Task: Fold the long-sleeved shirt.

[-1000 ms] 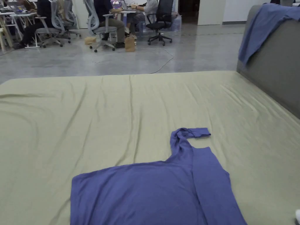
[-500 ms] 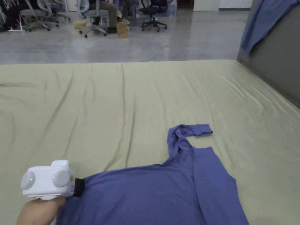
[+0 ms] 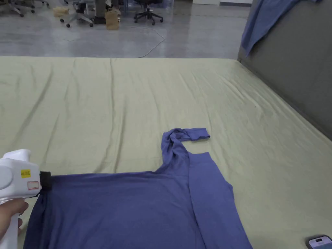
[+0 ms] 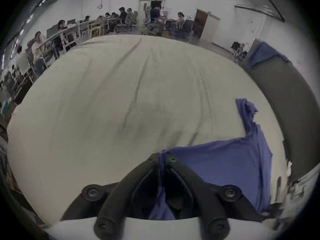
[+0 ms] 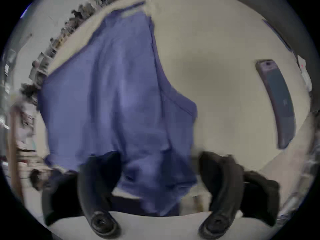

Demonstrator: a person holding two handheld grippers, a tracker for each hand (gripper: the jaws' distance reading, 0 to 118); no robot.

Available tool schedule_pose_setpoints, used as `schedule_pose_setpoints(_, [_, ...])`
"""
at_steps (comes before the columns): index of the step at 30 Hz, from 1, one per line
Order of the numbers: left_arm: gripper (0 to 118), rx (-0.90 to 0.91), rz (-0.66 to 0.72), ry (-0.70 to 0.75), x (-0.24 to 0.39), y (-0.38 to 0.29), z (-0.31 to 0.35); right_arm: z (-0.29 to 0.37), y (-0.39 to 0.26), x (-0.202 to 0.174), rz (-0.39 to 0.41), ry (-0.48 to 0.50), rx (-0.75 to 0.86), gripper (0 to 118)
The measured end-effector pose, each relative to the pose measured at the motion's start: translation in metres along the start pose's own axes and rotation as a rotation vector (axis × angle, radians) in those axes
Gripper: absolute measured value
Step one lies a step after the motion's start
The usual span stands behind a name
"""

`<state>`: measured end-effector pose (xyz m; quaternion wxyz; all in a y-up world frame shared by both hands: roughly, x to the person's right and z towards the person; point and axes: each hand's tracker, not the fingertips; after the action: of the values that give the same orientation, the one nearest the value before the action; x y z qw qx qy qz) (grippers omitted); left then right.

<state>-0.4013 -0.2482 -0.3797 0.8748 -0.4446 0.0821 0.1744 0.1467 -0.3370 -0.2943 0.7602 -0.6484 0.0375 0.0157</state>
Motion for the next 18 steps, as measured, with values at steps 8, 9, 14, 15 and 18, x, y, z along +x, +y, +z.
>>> schedule_pose_setpoints(8, [1, 0.080, 0.056, -0.135, 0.000, 0.008, 0.092, 0.114, -0.023, -0.009, 0.076, 0.190, 0.434, 0])
schedule_pose_setpoints(9, [1, 0.084, 0.089, -0.191, -0.001, 0.013, 0.106, 0.126, -0.018, -0.014, 0.098, 0.217, 0.495, 0])
schedule_pose_setpoints(14, [1, 0.162, 0.142, -0.253, 0.008, 0.044, 0.165, 0.211, 0.031, -0.012, 0.096, 0.263, 0.729, 0])
schedule_pose_setpoints(15, [1, 0.193, 0.140, -0.241, 0.011, 0.056, 0.176, 0.229, 0.046, -0.011, 0.104, 0.238, 0.771, 0])
schedule_pose_setpoints(18, [1, 0.262, 0.207, -0.272, 0.015, 0.103, 0.205, 0.279, 0.105, -0.012, 0.133, 0.194, 0.852, 0])
